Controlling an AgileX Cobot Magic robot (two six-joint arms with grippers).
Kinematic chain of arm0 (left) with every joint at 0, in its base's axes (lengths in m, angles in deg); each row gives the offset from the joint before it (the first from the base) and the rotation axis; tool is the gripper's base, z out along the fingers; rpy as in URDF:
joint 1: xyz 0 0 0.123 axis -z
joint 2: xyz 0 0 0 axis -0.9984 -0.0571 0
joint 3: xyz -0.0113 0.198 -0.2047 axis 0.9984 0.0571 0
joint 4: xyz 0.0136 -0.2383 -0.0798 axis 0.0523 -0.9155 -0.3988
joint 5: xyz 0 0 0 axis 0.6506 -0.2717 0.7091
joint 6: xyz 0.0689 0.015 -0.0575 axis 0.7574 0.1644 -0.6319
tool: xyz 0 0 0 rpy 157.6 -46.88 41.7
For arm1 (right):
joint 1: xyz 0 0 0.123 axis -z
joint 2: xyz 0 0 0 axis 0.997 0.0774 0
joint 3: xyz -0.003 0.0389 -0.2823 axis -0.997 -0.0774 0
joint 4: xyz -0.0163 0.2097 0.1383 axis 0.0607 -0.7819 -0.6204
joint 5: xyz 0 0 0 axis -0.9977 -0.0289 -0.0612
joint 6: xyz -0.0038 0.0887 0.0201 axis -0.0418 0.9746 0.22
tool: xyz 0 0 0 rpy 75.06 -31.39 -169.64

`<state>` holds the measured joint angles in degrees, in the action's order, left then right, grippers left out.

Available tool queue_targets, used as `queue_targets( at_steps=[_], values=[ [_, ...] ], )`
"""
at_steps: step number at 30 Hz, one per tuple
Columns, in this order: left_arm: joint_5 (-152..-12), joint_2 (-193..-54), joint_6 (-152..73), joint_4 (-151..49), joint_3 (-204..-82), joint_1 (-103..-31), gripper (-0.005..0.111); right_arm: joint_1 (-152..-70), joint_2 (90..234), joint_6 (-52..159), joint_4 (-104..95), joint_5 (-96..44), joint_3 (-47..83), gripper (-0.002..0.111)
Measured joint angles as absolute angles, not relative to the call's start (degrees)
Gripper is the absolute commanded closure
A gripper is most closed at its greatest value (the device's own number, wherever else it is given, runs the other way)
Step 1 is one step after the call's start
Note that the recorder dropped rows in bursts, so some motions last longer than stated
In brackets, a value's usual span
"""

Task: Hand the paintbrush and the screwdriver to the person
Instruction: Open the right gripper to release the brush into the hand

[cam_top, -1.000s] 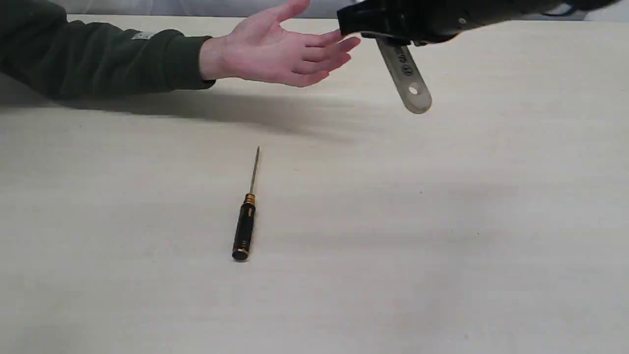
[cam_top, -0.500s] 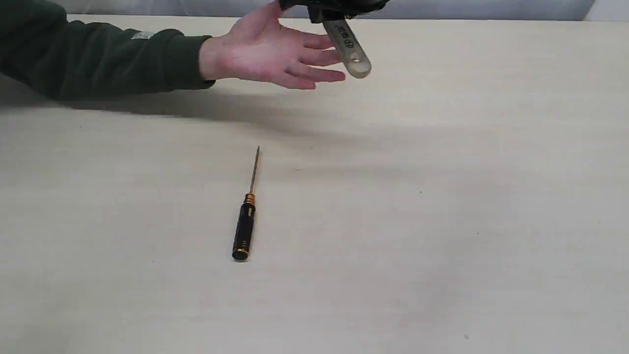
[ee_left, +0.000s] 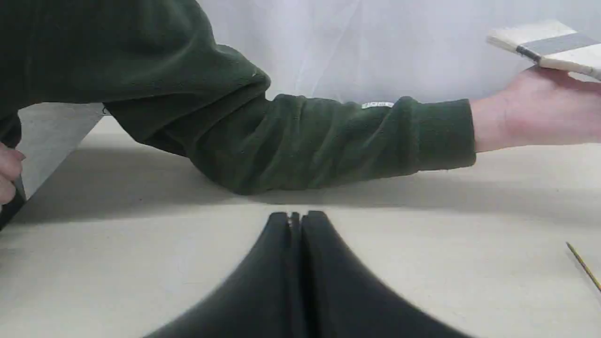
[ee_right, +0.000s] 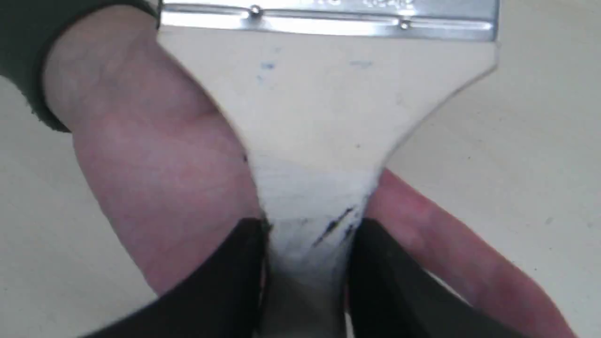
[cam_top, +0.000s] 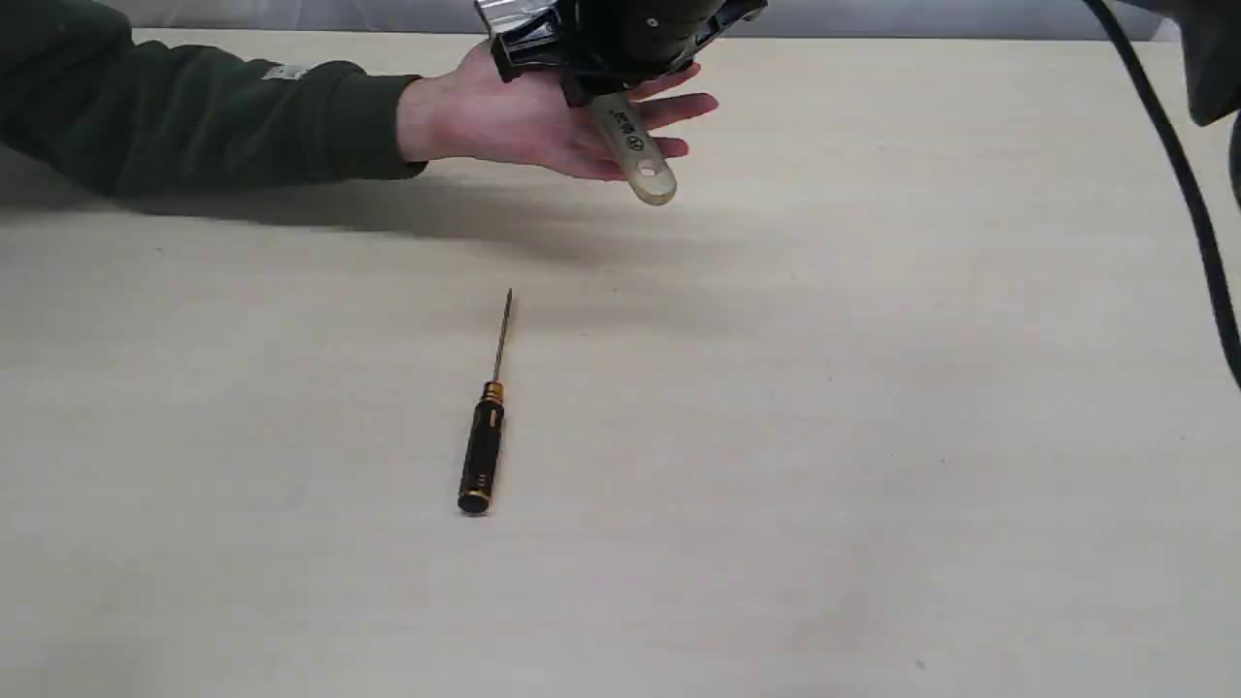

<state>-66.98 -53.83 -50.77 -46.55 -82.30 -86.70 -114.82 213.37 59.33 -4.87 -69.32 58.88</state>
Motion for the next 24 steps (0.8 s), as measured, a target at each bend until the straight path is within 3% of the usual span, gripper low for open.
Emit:
queue_targets(
  at_steps=[2, 8, 10, 24],
  values=[
    [-66.98, -53.83, -50.77, -46.55, -82.30, -86.70, 0.107, -114.82, 213.46, 59.33, -4.48, -69.32, 58.91, 0.098],
    [-66.98, -53.83, -50.77, -46.55, -82.30, -86.70, 0.107, -114.82, 213.46, 59.33, -4.87, -70.31, 60.39, 0.061],
    [-66.98, -53.83, -50.77, -46.55, -82.30, -86.70, 0.107, -114.82, 212.88, 59.33, -4.87, -70.75, 60.76, 0.053],
    [-66.98, -53.83, -50.77, -46.55, -82.30, -86.70, 0.107, -114.92, 204.61, 54.76, -7.02, -79.87, 59.88, 0.053]
  ],
)
